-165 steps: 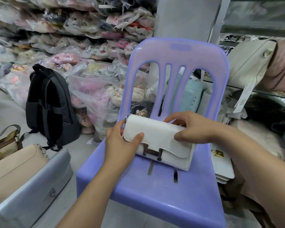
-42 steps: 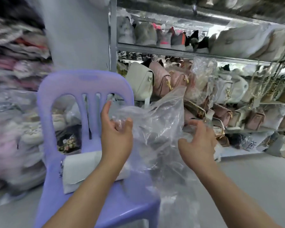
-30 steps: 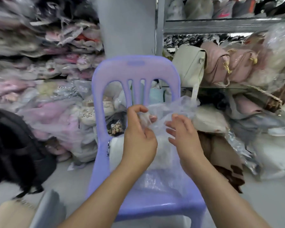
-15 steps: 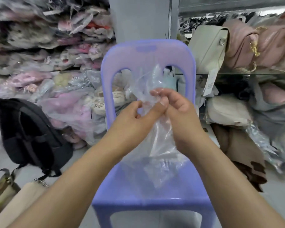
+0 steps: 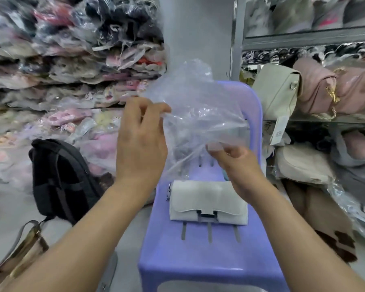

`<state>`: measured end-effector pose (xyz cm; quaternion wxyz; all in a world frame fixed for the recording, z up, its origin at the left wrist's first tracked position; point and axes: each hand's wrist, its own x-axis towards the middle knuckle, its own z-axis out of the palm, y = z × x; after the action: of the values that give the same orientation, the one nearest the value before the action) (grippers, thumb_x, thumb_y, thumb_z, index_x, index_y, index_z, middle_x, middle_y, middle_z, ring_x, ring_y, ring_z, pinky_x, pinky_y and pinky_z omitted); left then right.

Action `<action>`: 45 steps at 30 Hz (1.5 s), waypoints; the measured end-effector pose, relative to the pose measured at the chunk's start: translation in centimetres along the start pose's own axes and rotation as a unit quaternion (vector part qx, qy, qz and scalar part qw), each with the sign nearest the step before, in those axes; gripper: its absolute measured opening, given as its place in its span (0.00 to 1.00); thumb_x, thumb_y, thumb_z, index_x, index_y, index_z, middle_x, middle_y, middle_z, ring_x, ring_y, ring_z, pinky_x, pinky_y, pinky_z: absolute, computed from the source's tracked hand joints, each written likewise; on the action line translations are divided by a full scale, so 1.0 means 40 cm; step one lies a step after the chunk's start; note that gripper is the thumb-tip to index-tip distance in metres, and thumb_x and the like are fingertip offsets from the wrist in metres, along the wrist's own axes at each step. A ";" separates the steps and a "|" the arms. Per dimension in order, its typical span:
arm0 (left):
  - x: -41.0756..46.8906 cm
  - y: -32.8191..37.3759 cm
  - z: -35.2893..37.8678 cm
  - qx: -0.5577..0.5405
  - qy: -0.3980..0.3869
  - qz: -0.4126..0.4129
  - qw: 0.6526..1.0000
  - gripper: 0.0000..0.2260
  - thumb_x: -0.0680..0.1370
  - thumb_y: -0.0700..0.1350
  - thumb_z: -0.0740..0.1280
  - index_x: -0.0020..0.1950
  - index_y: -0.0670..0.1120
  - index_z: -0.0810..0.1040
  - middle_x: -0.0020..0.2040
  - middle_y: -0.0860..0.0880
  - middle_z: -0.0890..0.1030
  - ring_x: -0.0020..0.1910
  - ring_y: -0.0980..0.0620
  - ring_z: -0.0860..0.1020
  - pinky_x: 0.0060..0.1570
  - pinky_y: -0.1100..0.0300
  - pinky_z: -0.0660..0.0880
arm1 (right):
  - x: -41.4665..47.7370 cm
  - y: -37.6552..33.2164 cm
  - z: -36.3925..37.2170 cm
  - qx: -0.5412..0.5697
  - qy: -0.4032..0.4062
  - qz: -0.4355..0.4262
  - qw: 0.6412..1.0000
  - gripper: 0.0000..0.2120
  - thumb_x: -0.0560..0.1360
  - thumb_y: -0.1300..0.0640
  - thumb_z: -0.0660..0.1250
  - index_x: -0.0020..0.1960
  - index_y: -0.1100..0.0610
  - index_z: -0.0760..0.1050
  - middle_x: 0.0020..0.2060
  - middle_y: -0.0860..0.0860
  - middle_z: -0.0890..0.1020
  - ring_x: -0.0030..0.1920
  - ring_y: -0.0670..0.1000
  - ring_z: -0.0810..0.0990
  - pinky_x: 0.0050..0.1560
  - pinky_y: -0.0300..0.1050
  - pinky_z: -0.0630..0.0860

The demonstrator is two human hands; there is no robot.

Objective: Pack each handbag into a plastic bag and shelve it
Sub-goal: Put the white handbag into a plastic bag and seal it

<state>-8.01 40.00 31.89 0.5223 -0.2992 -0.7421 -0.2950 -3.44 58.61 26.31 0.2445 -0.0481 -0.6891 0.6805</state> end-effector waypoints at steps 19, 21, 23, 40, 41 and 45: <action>-0.279 -0.203 0.140 -0.005 -0.267 -0.475 0.839 0.15 0.84 0.51 0.61 0.49 0.43 0.81 0.47 0.40 0.82 0.50 0.37 0.79 0.49 0.50 0.75 | -0.045 0.271 -0.191 -0.177 -0.012 0.049 0.983 0.23 0.67 0.55 0.83 0.57 0.48 0.77 0.46 0.46 0.83 0.40 0.42 0.81 0.38 0.33 0.77; -0.302 -0.204 0.145 -0.034 -0.253 -0.490 0.833 0.13 0.83 0.49 0.61 0.52 0.43 0.82 0.47 0.42 0.82 0.48 0.40 0.79 0.49 0.51 0.75 | -0.050 0.258 -0.215 -0.148 0.009 0.033 0.988 0.20 0.67 0.53 0.83 0.55 0.48 0.79 0.46 0.47 0.84 0.42 0.47 0.81 0.40 0.35 0.79; -0.317 -0.203 0.144 -0.075 -0.231 -0.518 0.820 0.13 0.84 0.48 0.61 0.51 0.41 0.81 0.44 0.42 0.80 0.44 0.43 0.76 0.47 0.52 0.72 | -0.054 0.242 -0.235 -0.084 0.031 0.029 0.996 0.20 0.65 0.48 0.81 0.55 0.47 0.80 0.47 0.49 0.85 0.45 0.48 0.82 0.41 0.42 0.81; -0.211 -0.104 0.145 -0.319 -0.157 -0.583 0.731 0.15 0.85 0.52 0.57 0.55 0.49 0.82 0.56 0.45 0.84 0.57 0.47 0.80 0.67 0.42 0.73 | -0.081 0.204 -0.198 0.020 0.037 0.092 0.995 0.25 0.65 0.46 0.77 0.57 0.55 0.78 0.49 0.54 0.85 0.40 0.48 0.85 0.34 0.51 0.83; -0.201 -0.103 0.145 -0.320 -0.144 -0.580 0.735 0.14 0.85 0.52 0.58 0.54 0.49 0.82 0.54 0.44 0.84 0.54 0.46 0.80 0.63 0.44 0.75 | -0.082 0.207 -0.200 0.001 0.034 0.090 0.995 0.23 0.66 0.47 0.78 0.57 0.55 0.78 0.48 0.54 0.85 0.39 0.46 0.85 0.33 0.52 0.83; -0.177 -0.065 0.139 -0.239 -0.154 -0.468 0.837 0.14 0.86 0.49 0.57 0.47 0.49 0.80 0.40 0.51 0.79 0.37 0.55 0.74 0.35 0.66 0.71 | -0.074 0.225 -0.202 -0.082 0.034 0.073 0.993 0.20 0.67 0.47 0.81 0.55 0.51 0.78 0.49 0.53 0.85 0.47 0.55 0.85 0.33 0.53 0.84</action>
<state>-11.35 41.53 23.25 0.1129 -0.0733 -0.7708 -0.6227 0.00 65.43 16.48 0.2131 -0.1415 -0.7285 0.6355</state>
